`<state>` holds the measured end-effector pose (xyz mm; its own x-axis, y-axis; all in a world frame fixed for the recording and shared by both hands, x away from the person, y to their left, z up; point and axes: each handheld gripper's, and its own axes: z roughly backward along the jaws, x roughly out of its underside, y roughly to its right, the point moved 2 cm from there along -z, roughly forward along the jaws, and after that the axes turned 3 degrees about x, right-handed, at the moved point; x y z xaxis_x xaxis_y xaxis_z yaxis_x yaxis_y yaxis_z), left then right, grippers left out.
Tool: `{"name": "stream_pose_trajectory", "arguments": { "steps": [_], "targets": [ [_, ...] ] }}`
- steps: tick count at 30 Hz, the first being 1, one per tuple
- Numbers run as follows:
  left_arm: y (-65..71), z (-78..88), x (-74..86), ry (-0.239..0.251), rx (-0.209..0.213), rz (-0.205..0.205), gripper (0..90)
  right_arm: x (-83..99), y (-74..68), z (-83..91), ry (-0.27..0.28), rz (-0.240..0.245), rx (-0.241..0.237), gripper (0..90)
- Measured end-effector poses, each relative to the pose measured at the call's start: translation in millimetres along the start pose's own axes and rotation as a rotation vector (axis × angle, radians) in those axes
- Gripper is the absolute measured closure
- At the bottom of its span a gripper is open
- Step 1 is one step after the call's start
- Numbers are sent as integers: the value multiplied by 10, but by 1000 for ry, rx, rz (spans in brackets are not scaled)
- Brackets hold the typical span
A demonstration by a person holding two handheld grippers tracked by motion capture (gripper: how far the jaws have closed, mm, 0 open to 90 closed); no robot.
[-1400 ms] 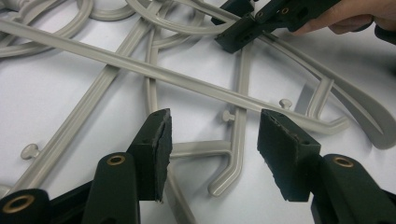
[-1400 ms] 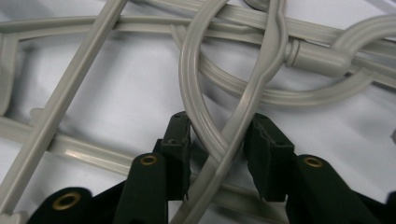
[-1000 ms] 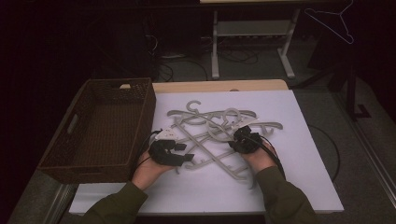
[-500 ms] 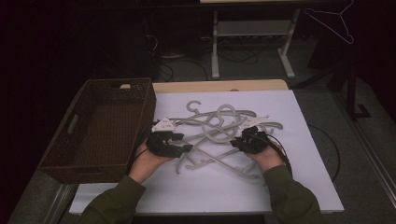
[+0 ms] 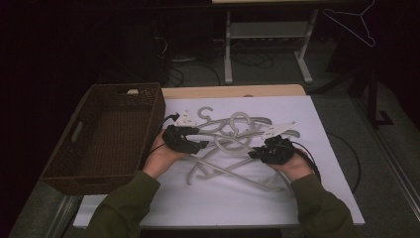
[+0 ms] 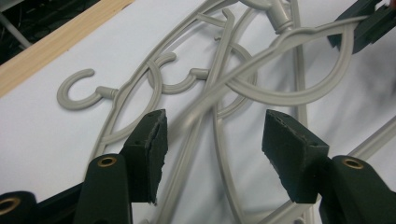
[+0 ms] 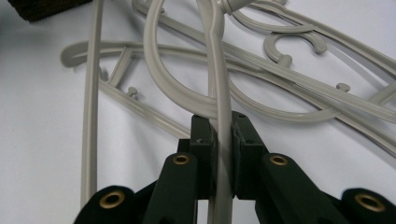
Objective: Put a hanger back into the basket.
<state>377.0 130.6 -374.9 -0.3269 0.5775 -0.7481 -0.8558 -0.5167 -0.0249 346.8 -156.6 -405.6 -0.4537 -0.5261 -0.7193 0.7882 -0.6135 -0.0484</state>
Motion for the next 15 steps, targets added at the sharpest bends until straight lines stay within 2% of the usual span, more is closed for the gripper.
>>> {"name": "stream_pose_trajectory", "arguments": {
  "steps": [3,4,5,8,12,15],
  "targets": [
    [17,-27,-34,-20,-12,-45,409,18,8,15,-6,9,-23,809],
    [17,-27,-34,-20,-12,-45,416,18,8,15,-6,9,-23,809],
    [32,-47,-42,-45,-1,-70,422,19,2,17,-6,23,-37,809],
    [54,-67,-47,-61,6,-88,444,8,-15,10,-10,27,-46,809],
    [82,-95,-32,-107,18,-124,591,-30,-57,-22,-18,53,-73,808],
    [88,-97,-20,-123,24,-139,612,-36,-57,-37,-29,54,-79,808]
  ]
}}
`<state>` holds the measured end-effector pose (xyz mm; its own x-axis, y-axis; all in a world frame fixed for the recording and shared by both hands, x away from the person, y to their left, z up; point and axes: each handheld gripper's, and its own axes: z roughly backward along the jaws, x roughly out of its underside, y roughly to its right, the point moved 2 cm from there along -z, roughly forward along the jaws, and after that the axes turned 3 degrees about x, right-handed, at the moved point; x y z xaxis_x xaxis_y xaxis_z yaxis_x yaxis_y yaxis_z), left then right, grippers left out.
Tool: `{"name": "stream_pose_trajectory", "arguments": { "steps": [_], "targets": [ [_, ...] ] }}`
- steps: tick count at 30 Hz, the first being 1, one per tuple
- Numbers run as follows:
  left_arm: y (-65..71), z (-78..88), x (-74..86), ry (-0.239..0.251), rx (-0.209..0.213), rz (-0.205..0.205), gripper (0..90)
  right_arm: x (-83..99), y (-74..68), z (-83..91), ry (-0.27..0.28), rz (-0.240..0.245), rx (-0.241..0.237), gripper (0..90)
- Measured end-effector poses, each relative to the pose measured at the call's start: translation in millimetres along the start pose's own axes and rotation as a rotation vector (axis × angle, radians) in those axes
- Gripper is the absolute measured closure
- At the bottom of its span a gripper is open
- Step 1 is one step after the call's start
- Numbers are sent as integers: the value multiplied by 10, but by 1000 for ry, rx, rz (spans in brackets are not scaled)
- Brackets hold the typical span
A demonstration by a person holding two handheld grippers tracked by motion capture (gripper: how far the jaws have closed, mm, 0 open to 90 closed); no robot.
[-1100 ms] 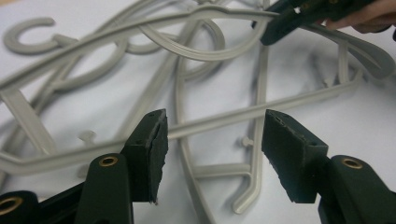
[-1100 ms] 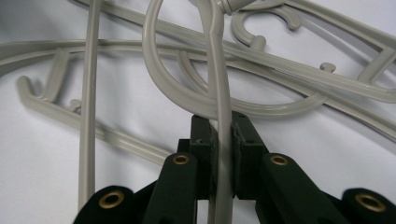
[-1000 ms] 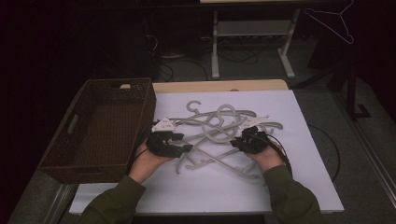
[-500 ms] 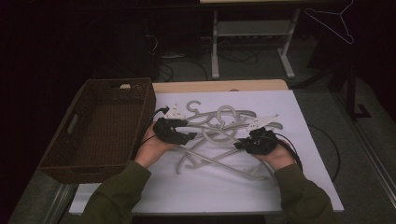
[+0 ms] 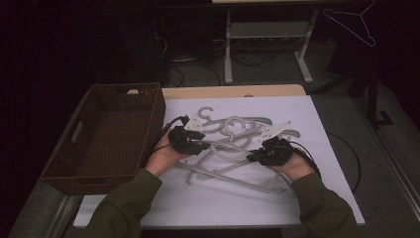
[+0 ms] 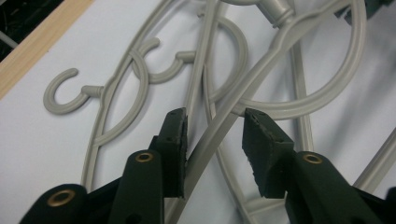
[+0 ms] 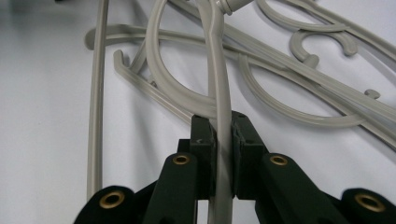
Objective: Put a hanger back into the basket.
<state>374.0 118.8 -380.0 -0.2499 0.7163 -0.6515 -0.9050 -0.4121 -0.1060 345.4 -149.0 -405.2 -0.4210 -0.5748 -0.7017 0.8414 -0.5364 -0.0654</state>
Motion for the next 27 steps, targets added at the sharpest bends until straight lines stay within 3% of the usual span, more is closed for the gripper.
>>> {"name": "stream_pose_trajectory", "arguments": {
  "steps": [1,9,17,24,27],
  "targets": [
    [3,4,12,-16,-9,-18,622,1,9,-14,-4,5,-10,808],
    [1,-30,33,-48,-22,-28,663,-56,-2,-11,1,28,-27,808],
    [29,-30,48,-62,10,-39,704,-58,25,-20,-8,47,-34,802],
    [74,-27,50,-70,43,-66,758,-74,135,19,-7,70,8,758],
    [91,-19,55,-77,73,-79,789,-105,201,12,-19,102,44,727]
  ]
}}
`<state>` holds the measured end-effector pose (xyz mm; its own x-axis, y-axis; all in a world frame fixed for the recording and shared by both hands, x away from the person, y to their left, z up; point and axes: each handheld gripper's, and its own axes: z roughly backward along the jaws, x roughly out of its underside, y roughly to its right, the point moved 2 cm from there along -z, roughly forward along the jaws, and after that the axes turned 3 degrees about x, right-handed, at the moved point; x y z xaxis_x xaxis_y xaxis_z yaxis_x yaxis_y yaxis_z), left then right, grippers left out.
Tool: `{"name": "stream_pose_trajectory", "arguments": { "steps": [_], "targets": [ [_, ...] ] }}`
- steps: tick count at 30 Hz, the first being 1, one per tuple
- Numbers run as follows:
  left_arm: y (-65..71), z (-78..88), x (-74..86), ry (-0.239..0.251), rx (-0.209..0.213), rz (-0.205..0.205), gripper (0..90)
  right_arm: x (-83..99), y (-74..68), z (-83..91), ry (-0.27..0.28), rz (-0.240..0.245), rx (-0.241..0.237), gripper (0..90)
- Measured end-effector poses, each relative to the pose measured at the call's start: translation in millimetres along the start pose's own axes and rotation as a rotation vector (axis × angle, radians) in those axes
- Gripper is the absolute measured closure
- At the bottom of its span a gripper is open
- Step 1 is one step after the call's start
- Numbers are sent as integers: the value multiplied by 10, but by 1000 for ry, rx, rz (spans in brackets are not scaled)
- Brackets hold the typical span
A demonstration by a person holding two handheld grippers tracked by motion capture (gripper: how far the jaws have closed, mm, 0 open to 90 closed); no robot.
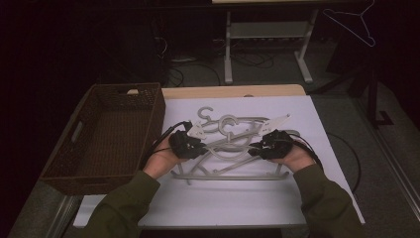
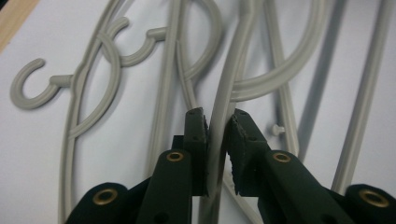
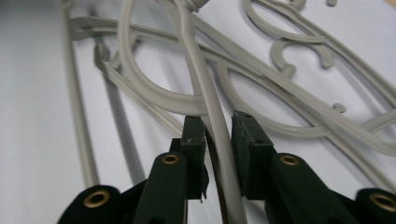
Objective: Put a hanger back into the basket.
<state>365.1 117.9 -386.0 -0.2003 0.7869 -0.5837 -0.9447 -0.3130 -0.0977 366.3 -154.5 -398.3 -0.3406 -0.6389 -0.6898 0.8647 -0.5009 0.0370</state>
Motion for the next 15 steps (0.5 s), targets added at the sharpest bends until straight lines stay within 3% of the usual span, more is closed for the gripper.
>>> {"name": "stream_pose_trajectory", "arguments": {
  "steps": [4,7,10,11,12,13,15],
  "targets": [
    [26,9,6,12,22,-7,809,-3,66,-4,6,2,3,706],
    [32,31,10,31,42,8,819,-4,119,-7,17,-24,15,647],
    [25,76,6,54,33,13,820,-3,144,-11,40,-53,40,486],
    [25,76,6,54,33,13,820,-3,144,-11,40,-53,40,486],
    [15,116,-1,63,33,26,820,-8,162,4,61,-67,59,374],
    [15,116,-1,63,33,26,820,-8,162,4,61,-67,59,374],
    [-1,155,-6,75,33,43,820,-31,160,57,108,-93,63,251]
  ]
}}
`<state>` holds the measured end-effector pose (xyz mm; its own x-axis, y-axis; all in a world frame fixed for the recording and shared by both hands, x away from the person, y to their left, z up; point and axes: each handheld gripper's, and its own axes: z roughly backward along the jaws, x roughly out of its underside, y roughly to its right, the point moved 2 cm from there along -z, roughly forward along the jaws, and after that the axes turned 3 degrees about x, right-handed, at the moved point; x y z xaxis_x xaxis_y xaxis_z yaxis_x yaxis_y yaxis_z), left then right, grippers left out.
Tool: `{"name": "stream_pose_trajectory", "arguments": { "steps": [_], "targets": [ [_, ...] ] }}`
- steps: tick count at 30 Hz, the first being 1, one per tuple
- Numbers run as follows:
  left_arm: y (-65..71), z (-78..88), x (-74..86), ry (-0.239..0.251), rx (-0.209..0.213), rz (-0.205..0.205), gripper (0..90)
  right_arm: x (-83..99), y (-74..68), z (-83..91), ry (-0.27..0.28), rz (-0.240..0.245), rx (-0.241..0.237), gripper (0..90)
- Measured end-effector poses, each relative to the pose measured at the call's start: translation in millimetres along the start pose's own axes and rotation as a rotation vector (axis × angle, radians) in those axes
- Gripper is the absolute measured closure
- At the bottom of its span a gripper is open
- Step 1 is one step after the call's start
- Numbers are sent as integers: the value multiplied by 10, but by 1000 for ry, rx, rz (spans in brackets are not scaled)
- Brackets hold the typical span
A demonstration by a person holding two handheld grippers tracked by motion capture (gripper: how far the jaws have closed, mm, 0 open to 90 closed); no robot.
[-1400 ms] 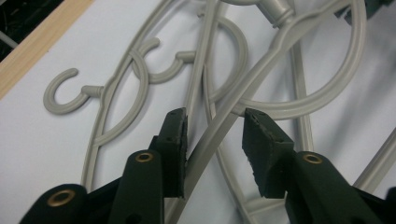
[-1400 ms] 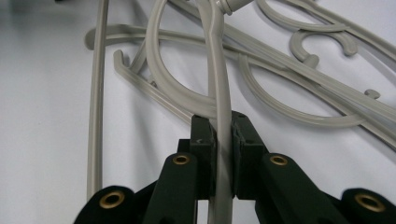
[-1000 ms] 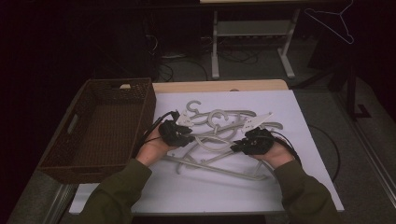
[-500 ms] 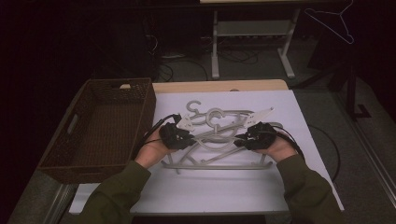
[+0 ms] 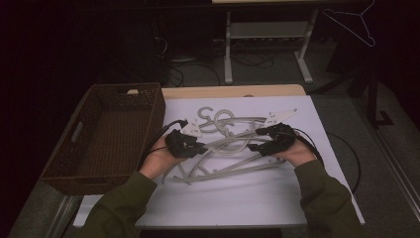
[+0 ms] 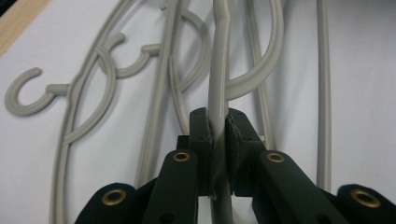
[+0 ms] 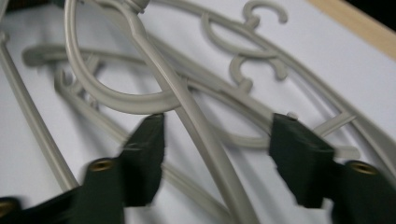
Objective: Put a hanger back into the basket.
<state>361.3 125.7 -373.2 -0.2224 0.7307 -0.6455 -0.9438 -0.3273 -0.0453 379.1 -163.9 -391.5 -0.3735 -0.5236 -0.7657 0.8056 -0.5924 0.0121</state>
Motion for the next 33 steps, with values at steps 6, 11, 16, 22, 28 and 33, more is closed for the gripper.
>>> {"name": "stream_pose_trajectory", "arguments": {
  "steps": [6,11,16,22,28,33],
  "targets": [
    [-44,216,-88,25,-15,45,821,-77,-17,133,87,-11,35,123],
    [-86,378,-102,31,-40,56,821,-111,-36,234,133,-22,74,93],
    [-166,590,-74,43,-73,86,821,-138,-52,357,179,-28,94,75],
    [-303,862,13,76,-105,128,821,-137,-59,467,218,-51,106,60],
    [-406,1088,44,168,-79,198,820,-94,-61,515,221,-63,120,45],
    [-484,1304,30,162,-141,201,821,-32,-57,553,226,-86,120,44]
  ]
}}
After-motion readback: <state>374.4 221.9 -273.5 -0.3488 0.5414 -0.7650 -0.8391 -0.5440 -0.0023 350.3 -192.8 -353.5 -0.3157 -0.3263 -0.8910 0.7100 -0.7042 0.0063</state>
